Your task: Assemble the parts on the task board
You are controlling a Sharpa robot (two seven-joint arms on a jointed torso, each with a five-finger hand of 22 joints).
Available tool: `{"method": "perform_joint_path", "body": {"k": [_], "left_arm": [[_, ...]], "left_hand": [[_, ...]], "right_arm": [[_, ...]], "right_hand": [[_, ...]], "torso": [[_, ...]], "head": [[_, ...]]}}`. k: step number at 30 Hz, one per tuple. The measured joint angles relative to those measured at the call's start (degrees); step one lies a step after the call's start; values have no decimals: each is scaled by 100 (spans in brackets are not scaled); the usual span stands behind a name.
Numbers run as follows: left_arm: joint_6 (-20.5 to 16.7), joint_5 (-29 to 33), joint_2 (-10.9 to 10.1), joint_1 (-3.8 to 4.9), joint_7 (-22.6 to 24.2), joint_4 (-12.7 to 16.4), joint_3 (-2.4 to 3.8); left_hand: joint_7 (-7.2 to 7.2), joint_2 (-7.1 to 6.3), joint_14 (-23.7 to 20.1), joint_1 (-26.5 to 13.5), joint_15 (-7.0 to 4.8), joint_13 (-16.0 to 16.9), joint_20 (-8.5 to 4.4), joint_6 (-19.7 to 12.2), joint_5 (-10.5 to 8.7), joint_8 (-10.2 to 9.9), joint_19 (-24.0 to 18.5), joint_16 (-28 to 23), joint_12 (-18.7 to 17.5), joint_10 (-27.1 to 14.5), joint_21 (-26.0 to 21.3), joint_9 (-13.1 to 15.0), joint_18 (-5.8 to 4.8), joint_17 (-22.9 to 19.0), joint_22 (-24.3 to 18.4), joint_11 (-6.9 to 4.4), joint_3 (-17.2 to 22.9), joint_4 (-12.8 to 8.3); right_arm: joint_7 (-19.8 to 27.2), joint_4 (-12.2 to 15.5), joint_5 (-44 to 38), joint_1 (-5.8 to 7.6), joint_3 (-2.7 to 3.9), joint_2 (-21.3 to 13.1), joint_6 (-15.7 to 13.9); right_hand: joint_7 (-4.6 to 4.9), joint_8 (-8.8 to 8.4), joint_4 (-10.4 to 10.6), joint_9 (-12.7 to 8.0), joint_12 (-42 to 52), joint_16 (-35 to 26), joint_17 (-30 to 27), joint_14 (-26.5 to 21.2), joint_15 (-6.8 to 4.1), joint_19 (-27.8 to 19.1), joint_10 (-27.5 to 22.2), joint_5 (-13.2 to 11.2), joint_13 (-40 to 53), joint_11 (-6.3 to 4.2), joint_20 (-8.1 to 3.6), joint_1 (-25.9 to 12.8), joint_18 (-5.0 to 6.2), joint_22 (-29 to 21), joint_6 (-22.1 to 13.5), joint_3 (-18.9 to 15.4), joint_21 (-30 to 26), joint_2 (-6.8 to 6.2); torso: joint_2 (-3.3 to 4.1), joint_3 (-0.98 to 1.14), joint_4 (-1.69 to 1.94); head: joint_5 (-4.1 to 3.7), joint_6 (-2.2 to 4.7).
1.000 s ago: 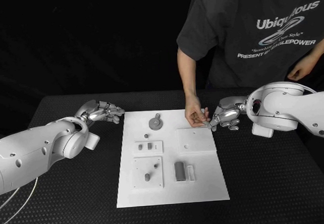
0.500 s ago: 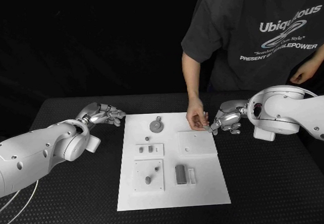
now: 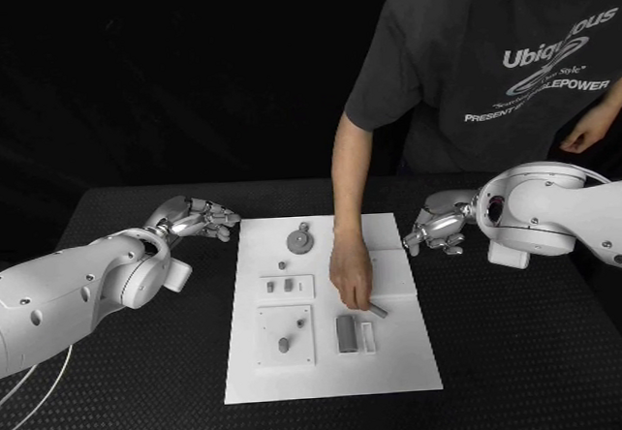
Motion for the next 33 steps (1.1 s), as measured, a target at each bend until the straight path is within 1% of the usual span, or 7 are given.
{"method": "perform_joint_path", "body": {"k": [20,21,22,24,25,27,33], "left_arm": [[1,0,10,-1,6,-4,0],[1,0,10,-1,6,-4,0],[1,0,10,-1,6,-4,0],[1,0,10,-1,6,-3,0],[1,0,10,-1,6,-3,0],[1,0,10,-1,6,-3,0],[1,0,7,-1,6,-3,0]], "left_hand": [[0,0,0,0,0,1,0,0,0,22,0,0,0,0,0,1,-3,10,0,0,0,0],[0,0,0,0,0,1,0,0,0,22,0,0,0,0,0,1,-4,10,0,0,0,0],[0,0,0,0,0,1,0,0,0,22,0,0,0,0,0,1,-4,10,0,0,0,0],[0,0,0,0,0,1,0,0,0,22,0,0,0,0,0,1,-5,10,0,0,0,0],[0,0,0,0,0,1,0,0,0,22,0,0,0,0,0,1,-6,10,0,0,0,0],[0,0,0,0,0,1,0,0,0,22,0,0,0,0,0,1,-7,10,0,0,0,0],[0,0,0,0,0,1,0,0,0,22,0,0,0,0,0,1,-14,15,0,0,0,0]], "right_arm": [[18,144,-16,0,1,16,-8],[18,145,-16,0,0,21,-7],[18,146,-17,0,0,26,-7],[19,149,-17,0,-1,43,-5],[19,150,-18,0,-3,53,-4],[21,151,-18,0,-7,62,-2],[23,145,-19,-2,-13,68,7]], "right_hand": [[19,21,235,-8,0,0,10,-1,1,0,0,-1637,-7,0,1,261,0,0,15,-172,0,70],[19,21,231,-5,14,-1,15,1,7,2,0,-1824,-6,-3,3,252,1,0,15,-267,1,61],[19,21,151,6,42,-1,31,15,54,16,-7,-2528,-3,-14,17,125,1,0,14,-654,17,-66],[20,52,204,47,45,-1,34,-17,12,-9,-18,-4354,-4,-23,-8,274,1,0,14,-496,-25,-21],[20,53,245,54,45,-1,34,-26,-2,-24,-18,-4734,-4,-23,-22,299,0,0,14,-410,-35,-29],[20,53,290,55,45,-1,34,-20,-25,-34,-18,-4888,-4,-23,-31,313,-2,0,14,-350,-36,-43],[20,53,313,55,45,-1,34,-18,-27,-35,-19,-4920,-4,-23,-32,336,-8,0,13,-296,-36,-20]], "torso": [[0,-2,-4],[1,-2,-4],[0,-2,-4],[0,-2,-4],[0,-2,-4],[0,-2,-3],[0,-5,0]], "head": [[-17,-5],[-18,-3],[-20,-2],[-21,-1],[-22,-1],[-22,-1],[-29,-1]]}}
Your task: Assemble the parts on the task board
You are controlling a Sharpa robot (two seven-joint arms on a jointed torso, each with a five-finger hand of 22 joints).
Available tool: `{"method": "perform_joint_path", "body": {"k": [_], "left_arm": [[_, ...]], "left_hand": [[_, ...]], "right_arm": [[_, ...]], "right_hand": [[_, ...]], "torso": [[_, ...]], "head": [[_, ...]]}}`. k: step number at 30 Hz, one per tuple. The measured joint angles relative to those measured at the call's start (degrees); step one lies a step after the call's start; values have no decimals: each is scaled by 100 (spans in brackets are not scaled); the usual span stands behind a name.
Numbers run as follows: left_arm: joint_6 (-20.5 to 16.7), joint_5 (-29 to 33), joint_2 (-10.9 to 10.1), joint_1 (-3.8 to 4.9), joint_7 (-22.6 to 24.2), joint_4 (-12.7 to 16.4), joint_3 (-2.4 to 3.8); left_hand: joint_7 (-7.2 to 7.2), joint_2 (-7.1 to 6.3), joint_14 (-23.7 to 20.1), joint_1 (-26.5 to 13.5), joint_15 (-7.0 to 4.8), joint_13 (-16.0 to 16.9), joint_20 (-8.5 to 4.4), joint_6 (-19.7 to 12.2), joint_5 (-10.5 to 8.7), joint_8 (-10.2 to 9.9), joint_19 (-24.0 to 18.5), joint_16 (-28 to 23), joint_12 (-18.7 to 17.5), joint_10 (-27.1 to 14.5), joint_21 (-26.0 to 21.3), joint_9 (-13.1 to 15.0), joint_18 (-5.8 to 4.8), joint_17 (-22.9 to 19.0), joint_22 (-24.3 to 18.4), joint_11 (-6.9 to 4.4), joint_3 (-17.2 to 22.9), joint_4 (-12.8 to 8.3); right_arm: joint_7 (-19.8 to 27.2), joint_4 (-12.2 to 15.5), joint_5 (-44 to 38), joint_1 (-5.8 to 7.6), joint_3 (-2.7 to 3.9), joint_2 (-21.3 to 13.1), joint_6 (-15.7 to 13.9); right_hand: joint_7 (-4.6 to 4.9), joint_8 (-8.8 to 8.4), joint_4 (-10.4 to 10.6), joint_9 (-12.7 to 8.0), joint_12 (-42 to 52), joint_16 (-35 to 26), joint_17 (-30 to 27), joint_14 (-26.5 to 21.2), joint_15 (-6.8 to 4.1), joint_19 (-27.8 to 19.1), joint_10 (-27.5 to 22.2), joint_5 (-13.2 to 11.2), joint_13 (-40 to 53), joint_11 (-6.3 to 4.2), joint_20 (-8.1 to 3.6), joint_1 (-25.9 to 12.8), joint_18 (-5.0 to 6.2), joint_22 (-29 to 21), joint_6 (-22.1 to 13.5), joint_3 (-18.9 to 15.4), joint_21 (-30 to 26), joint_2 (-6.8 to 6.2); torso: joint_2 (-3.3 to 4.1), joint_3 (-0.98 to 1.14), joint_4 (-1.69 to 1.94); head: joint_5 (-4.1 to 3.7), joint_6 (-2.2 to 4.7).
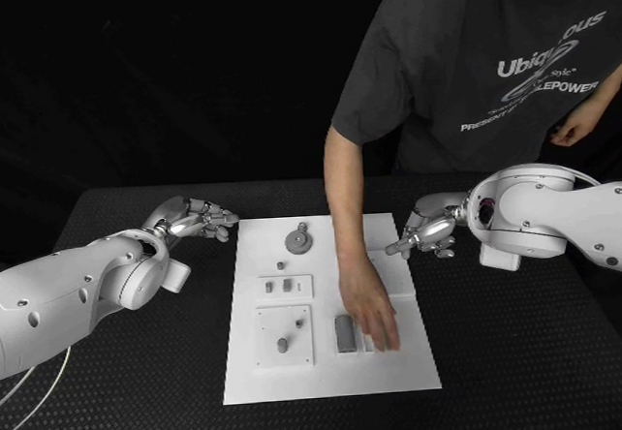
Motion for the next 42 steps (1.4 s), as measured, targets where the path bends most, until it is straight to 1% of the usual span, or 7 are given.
{"method": "perform_joint_path", "body": {"k": [6,18,22,27,37,40,42], "left_arm": [[1,0,2,0,0,0,0],[1,0,-3,0,0,2,0],[1,0,-5,0,0,4,0],[1,0,-9,0,0,10,-1],[1,0,-29,0,0,20,-1],[1,0,-32,0,0,23,-2],[1,0,-33,0,0,30,-2]], "left_hand": [[0,0,0,0,0,-5,0,0,0,0,0,-22,0,0,0,-5,-4,2,0,0,0,0],[0,0,0,0,0,-5,0,0,0,0,0,-22,0,0,0,-5,-30,7,0,0,0,0],[0,0,0,0,0,-5,0,0,0,0,0,-22,0,0,0,-5,-31,7,0,0,0,0],[0,0,0,0,0,-4,0,0,0,0,0,-22,0,0,0,-5,-32,7,0,0,0,0],[0,0,0,0,0,-4,0,0,0,0,0,-22,0,0,0,-4,-34,13,0,0,0,0],[0,0,0,0,0,-4,0,0,0,0,0,-22,0,0,0,-4,-34,19,0,0,0,0],[0,0,0,0,0,-4,0,0,0,0,0,-22,0,0,0,-4,-34,19,0,0,0,0]], "right_arm": [[0,4,0,0,-14,-17,11],[-17,201,-13,-72,-178,-83,63],[-35,299,-24,-92,-342,-78,65],[-81,319,-37,-282,-380,-30,36],[-166,335,-42,-556,-459,238,-38],[-195,283,-42,-560,-561,317,-64],[-213,242,-43,-563,-682,384,-80]], "right_hand": [[-1,0,-15,-1,0,0,0,0,0,-1,0,0,0,0,1,48,-1,0,0,15,0,3],[-6,0,-53,5,0,0,7,1,1,-9,0,0,0,1,11,148,-3,0,3,40,0,103],[-15,0,-303,14,0,0,22,1,2,-10,5,0,0,-5,12,268,-3,0,-5,-69,0,359],[-6,0,-675,12,0,-1,22,1,2,-30,20,0,-12,-20,32,220,-2,0,8,-264,1,669],[0,0,-780,-4,-1,-1,29,2,3,-49,20,0,-19,-20,53,132,-2,0,43,-307,1,757],[-24,0,-783,-3,-1,-1,32,2,4,-49,51,0,-19,-51,53,40,-2,0,90,-310,1,849],[-26,0,-783,-3,-2,-2,37,19,-10,-49,52,0,-19,-52,53,12,-1,0,111,-310,1,874]], "torso": [[0,-1,-1],[-3,2,-4],[-3,3,-7],[-3,3,-10],[-2,1,-7],[-2,-2,-7],[-2,-5,-7]], "head": [[-1,0],[-2,3],[4,-3],[7,-10],[15,-23],[12,-27],[7,-30]]}}
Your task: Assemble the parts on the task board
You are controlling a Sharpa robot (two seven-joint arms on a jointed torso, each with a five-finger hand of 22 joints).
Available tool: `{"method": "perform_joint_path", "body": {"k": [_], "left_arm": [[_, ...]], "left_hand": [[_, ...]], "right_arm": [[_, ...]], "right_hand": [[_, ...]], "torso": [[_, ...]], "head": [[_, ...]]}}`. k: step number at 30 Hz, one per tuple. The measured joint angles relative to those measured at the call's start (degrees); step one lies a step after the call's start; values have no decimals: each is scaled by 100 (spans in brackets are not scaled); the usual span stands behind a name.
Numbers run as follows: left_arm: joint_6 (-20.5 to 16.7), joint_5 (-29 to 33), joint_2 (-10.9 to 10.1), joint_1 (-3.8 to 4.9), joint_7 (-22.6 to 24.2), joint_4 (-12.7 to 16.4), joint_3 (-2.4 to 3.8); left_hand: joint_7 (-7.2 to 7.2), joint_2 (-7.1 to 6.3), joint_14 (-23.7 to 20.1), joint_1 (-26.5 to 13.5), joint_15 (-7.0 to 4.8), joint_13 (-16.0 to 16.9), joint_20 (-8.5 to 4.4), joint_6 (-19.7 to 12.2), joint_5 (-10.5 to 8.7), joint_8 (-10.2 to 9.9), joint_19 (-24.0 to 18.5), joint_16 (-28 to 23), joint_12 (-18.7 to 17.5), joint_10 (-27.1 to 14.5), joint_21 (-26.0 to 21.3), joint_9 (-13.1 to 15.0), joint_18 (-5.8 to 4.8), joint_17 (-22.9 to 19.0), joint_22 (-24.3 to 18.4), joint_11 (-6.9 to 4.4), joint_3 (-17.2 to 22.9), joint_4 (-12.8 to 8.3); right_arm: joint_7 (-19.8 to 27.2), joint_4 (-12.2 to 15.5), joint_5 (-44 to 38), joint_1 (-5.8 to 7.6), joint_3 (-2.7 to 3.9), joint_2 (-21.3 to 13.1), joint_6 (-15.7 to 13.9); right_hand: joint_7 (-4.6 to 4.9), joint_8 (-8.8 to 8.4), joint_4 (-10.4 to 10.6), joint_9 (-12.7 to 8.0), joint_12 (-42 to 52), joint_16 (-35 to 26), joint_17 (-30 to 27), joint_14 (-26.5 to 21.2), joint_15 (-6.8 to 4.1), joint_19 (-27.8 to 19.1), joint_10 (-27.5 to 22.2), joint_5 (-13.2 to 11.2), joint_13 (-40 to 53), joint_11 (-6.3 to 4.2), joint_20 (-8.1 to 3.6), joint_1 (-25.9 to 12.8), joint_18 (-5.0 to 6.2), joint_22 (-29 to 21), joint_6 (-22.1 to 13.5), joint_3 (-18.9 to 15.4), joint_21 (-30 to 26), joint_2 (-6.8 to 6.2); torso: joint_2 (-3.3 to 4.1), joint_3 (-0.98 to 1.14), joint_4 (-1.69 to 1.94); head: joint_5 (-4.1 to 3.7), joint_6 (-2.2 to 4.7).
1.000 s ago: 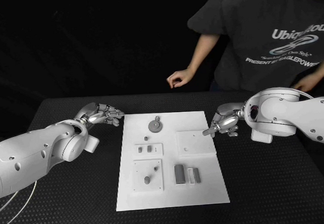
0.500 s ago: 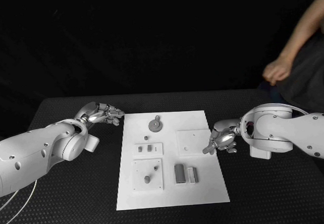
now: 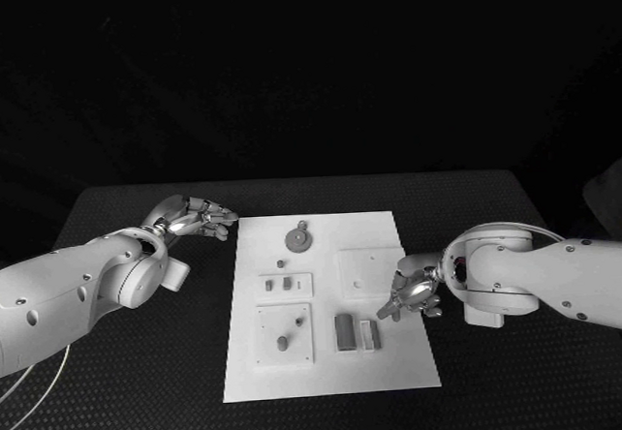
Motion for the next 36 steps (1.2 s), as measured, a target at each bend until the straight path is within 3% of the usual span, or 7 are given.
{"method": "perform_joint_path", "body": {"k": [2,7,11,27,36], "left_arm": [[0,0,0,0,0,9,0],[0,0,-13,0,0,15,0],[0,0,-24,0,0,17,0],[0,0,-32,0,0,25,0],[0,0,-38,0,0,28,0]], "left_hand": [[0,0,0,0,0,0,0,0,0,0,0,0,0,0,0,0,0,0,0,0,0,0],[0,0,0,0,0,0,0,0,0,0,0,0,0,0,0,-5,-1,0,0,0,0,0],[0,0,0,0,0,0,0,0,0,0,0,0,0,0,0,-5,-1,6,0,0,0,0],[0,0,0,0,0,0,0,0,0,0,0,-22,0,0,0,-4,-4,11,0,0,0,0],[0,0,0,0,0,-4,0,0,0,0,0,-22,0,0,0,-4,-5,16,-5,0,0,0]], "right_arm": [[-15,-35,2,-30,-56,55,-7],[-43,-95,28,-185,-78,189,-34],[-55,-144,60,-239,-77,278,-40],[-79,-302,88,-362,-76,449,-48],[-80,-364,29,-385,-70,499,-29]], "right_hand": [[-10,0,-16,0,0,0,7,7,-5,0,0,0,0,0,0,-51,0,0,10,16,0,26],[-30,30,-127,0,15,-1,17,18,-4,2,44,0,3,-18,3,-90,1,0,91,30,1,61],[-33,35,-166,0,100,3,94,46,-52,10,91,0,40,-40,10,-167,2,0,132,24,1,73],[-60,51,-198,-8,245,37,155,72,-71,10,216,0,147,-70,11,-370,18,0,200,56,1,205],[-74,86,-277,-11,290,60,166,87,-68,10,229,0,177,-83,11,-504,32,0,214,135,26,342]], "torso": [[-1,-3,0],[0,-3,7],[0,0,7],[3,8,7],[4,10,7]], "head": [[-1,-8],[-2,-29],[1,-39],[20,-59],[26,-73]]}}
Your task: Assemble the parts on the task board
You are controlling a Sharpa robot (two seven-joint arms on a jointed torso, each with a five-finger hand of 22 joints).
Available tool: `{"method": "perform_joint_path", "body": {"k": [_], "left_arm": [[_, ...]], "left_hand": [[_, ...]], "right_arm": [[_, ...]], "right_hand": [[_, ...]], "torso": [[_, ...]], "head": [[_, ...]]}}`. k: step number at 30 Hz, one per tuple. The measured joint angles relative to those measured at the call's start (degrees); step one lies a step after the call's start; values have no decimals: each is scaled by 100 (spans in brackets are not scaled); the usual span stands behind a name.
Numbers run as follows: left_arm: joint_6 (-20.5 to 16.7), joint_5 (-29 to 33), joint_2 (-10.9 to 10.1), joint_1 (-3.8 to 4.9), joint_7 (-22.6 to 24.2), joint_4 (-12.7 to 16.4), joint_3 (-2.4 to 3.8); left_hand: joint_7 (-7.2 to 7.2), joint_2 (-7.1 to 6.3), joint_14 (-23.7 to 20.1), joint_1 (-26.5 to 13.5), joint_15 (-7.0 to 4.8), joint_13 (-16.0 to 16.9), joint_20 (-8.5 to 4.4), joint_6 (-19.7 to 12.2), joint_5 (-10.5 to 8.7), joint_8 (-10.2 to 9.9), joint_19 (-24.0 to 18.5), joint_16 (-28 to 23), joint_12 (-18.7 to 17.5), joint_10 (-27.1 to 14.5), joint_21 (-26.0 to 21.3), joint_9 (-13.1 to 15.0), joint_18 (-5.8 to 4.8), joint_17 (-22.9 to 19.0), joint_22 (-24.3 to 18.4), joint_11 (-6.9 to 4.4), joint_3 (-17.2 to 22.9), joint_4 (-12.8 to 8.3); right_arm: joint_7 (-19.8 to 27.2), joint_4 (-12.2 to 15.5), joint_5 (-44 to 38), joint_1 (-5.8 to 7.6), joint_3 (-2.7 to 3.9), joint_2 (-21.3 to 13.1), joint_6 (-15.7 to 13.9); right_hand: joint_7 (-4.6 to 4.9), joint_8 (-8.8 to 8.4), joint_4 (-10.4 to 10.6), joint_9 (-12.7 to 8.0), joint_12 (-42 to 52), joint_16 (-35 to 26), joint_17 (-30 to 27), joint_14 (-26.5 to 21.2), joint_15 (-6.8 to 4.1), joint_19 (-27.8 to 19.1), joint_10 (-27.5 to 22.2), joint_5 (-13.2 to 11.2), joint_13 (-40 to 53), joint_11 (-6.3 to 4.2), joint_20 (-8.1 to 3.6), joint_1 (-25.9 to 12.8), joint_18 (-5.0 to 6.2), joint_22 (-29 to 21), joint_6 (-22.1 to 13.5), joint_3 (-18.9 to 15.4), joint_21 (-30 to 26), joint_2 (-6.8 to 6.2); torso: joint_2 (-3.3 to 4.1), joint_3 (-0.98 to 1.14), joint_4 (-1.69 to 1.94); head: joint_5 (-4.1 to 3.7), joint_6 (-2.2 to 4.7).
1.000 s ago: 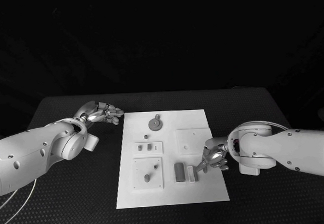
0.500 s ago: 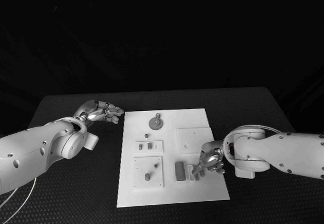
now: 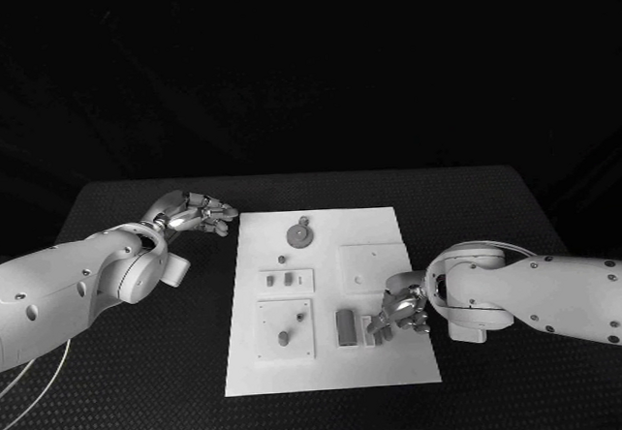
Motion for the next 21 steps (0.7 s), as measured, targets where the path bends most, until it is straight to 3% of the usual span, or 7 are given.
{"method": "perform_joint_path", "body": {"k": [9,21], "left_arm": [[0,0,-5,0,0,3,0],[0,0,-19,0,0,8,-1]], "left_hand": [[0,0,0,0,0,0,0,0,0,0,0,0,0,0,0,0,-3,6,0,0,0,0],[0,0,0,0,0,1,0,0,0,0,0,0,0,0,0,1,-5,10,1,0,0,0]], "right_arm": [[3,-22,-153,-13,8,45,32],[14,-29,-357,-19,16,78,96]], "right_hand": [[-16,36,-308,-1,49,12,0,2,-7,1,39,0,33,3,1,-63,11,0,26,36,33,352],[-25,11,-913,-11,72,22,-19,3,-7,0,80,0,61,2,1,-121,22,0,76,126,51,632]], "torso": [[-1,-2,-2],[-3,-5,-1]], "head": [[2,-8],[-3,-17]]}}
